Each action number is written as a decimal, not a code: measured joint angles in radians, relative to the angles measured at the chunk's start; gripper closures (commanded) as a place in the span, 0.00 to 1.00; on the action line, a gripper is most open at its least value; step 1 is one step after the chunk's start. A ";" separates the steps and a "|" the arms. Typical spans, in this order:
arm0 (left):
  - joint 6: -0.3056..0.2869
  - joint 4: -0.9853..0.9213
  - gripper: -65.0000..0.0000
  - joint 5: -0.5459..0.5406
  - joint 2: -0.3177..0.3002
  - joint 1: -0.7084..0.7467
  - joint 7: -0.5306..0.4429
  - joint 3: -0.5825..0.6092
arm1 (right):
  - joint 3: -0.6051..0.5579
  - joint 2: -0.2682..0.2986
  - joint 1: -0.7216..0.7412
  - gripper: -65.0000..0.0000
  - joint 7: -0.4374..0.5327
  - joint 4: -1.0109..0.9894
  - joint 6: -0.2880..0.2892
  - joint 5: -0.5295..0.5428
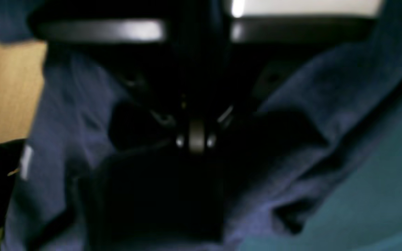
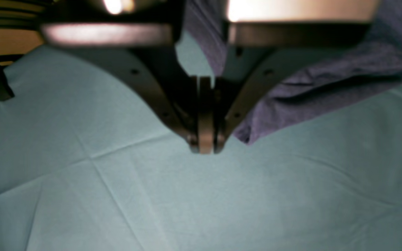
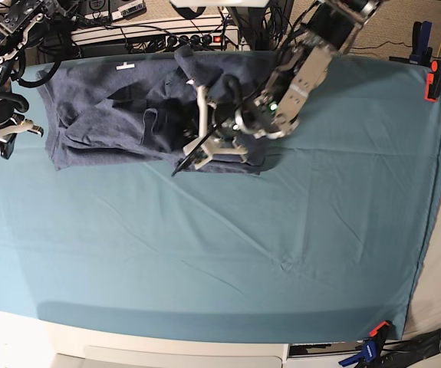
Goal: Fold the T-shirt properly
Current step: 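Tuck and flatten the bunched fabric with the left gripper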
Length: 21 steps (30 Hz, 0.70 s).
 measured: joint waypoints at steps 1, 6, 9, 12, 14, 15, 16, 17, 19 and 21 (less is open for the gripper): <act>0.000 -0.029 1.00 0.001 0.013 -0.015 -0.002 0.000 | 0.000 0.000 0.000 1.00 0.000 0.000 0.000 0.000; -0.011 -0.121 1.00 0.000 0.076 -0.081 0.002 0.000 | 0.000 0.000 0.000 1.00 0.000 0.000 0.000 0.000; -0.011 -0.135 1.00 0.005 0.088 -0.108 0.001 0.000 | 0.000 0.000 0.000 1.00 0.000 0.000 0.000 0.000; -0.011 -0.136 1.00 0.044 0.087 -0.123 0.001 0.000 | 0.000 0.000 0.000 1.00 0.000 0.000 0.000 0.000; -0.011 -0.136 1.00 0.046 0.086 -0.128 0.002 0.000 | 0.000 0.000 0.000 1.00 0.000 0.000 0.000 0.000; -0.011 -0.136 1.00 0.046 0.086 -0.128 0.002 0.000 | 0.000 0.000 0.000 1.00 0.000 0.000 0.000 0.000; -0.011 -0.136 1.00 0.046 0.086 -0.128 0.014 0.000 | 0.000 0.000 0.000 1.00 0.000 0.000 0.000 0.000; -0.011 -0.136 1.00 0.046 0.086 -0.128 0.028 0.000 | 0.000 0.000 0.000 1.00 0.000 0.000 0.000 0.000; -0.011 -0.136 1.00 0.031 0.086 -0.128 0.052 0.000 | 0.000 0.000 0.000 1.00 0.000 0.000 0.000 0.000; -0.010 -0.136 1.00 -0.011 0.086 -0.130 0.084 0.000 | 0.000 0.000 0.000 1.00 -0.002 0.000 0.000 0.000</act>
